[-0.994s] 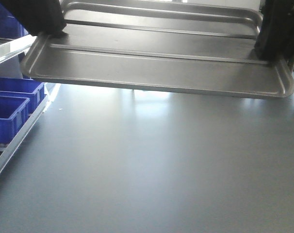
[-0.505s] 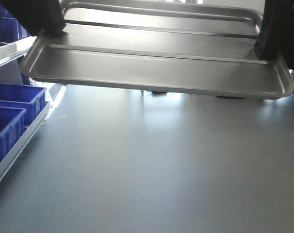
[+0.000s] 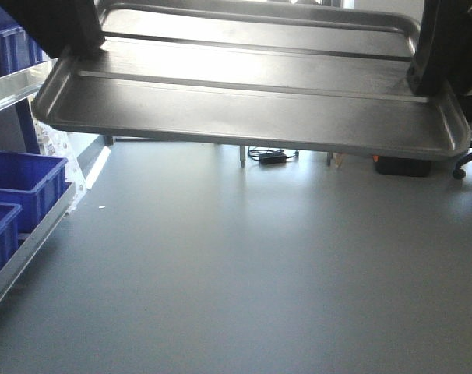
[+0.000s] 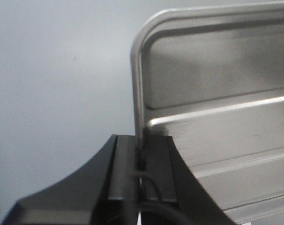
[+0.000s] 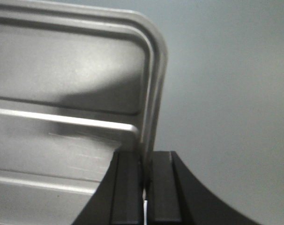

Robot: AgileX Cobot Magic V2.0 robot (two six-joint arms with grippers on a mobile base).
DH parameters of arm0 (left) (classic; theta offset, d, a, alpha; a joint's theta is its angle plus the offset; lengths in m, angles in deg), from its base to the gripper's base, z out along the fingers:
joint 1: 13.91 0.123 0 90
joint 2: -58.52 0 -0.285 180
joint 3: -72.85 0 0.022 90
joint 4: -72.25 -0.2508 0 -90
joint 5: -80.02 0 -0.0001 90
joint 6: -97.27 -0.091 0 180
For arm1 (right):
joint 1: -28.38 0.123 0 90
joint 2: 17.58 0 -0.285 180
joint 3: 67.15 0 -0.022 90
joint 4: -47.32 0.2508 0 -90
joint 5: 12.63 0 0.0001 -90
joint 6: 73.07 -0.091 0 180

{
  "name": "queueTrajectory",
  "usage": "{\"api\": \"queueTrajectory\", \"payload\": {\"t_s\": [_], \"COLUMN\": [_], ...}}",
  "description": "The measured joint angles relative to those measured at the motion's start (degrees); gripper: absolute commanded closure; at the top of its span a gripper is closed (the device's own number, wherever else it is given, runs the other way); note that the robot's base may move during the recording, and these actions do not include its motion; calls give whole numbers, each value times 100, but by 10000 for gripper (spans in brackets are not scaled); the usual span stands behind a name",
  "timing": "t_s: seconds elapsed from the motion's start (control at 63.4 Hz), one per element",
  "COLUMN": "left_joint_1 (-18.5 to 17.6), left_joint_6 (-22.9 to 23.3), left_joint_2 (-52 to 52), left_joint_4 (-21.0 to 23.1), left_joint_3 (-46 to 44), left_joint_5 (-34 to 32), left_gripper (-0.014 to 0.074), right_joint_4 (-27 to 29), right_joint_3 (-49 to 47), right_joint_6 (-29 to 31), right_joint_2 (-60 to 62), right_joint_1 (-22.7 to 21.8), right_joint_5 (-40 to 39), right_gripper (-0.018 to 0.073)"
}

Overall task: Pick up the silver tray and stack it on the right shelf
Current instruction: 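Hold the tray aloft with both grippers while the base turns across the aisle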

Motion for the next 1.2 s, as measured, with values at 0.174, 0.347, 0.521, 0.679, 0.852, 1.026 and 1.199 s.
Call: {"api": "queueTrajectory", "payload": {"t_s": [0.174,0.347,0.521,0.679,0.852,1.026,1.199], "left_joint_1": [0,0,0,0,0,0,0], "left_joint_6": [0,0,0,0,0,0,0], "left_joint_2": [0,0,0,0,-10,-10,-21], "left_joint_4": [0,0,0,23,28,37,37], "left_joint_3": [0,0,0,0,0,0,0], "left_joint_5": [0,0,0,0,0,0,0], "left_gripper": [689,689,689,689,689,689,689], "right_joint_4": [0,0,0,0,0,0,0], "right_joint_3": [0,0,0,0,0,0,0], "right_joint_6": [0,0,0,0,0,0,0], "right_joint_2": [0,0,0,0,0,0,0], "right_joint_1": [0,0,0,0,0,0,0], "right_joint_5": [0,0,12,0,0,0,0], "right_gripper": [503,503,503,503,503,503,503]}}
